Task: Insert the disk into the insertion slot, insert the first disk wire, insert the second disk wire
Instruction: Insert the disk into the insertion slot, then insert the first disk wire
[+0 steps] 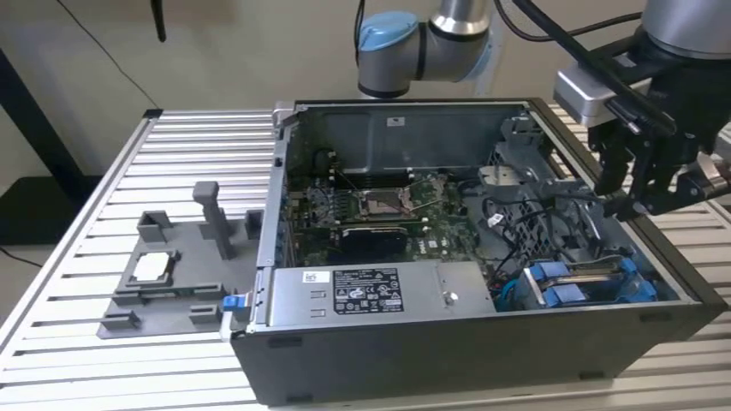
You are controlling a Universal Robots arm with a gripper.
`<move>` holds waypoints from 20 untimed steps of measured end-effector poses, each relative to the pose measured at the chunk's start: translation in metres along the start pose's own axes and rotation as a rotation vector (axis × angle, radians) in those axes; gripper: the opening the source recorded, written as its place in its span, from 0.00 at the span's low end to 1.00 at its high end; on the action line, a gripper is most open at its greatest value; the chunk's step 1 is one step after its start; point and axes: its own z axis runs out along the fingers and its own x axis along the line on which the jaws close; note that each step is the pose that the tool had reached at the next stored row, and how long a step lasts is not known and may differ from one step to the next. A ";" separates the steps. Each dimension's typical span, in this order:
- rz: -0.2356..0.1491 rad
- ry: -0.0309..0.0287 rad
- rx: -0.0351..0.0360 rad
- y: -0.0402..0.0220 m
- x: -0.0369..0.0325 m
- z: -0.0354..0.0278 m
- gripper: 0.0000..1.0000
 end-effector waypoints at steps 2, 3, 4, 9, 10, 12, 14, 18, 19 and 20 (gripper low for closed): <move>-0.020 -0.0045 0.0050 0.0006 -0.0010 0.0028 0.42; -0.025 -0.0054 0.0063 0.0006 -0.0013 0.0036 0.42; -0.028 -0.0029 0.0056 0.0002 -0.0016 0.0039 0.42; -0.035 0.0303 -0.0238 -0.0043 -0.0020 0.0052 0.20; -0.039 0.0450 -0.0316 -0.0055 -0.0019 0.0056 0.19; -0.045 0.0743 -0.0456 -0.0075 -0.0018 0.0060 0.19; -0.052 0.1047 -0.0591 -0.0091 -0.0016 0.0065 0.19; -0.057 0.1284 -0.0796 -0.0128 -0.0020 0.0089 0.19; -0.056 0.1277 -0.0883 -0.0138 -0.0023 0.0096 0.19; -0.056 0.1265 -0.0976 -0.0146 -0.0027 0.0104 0.19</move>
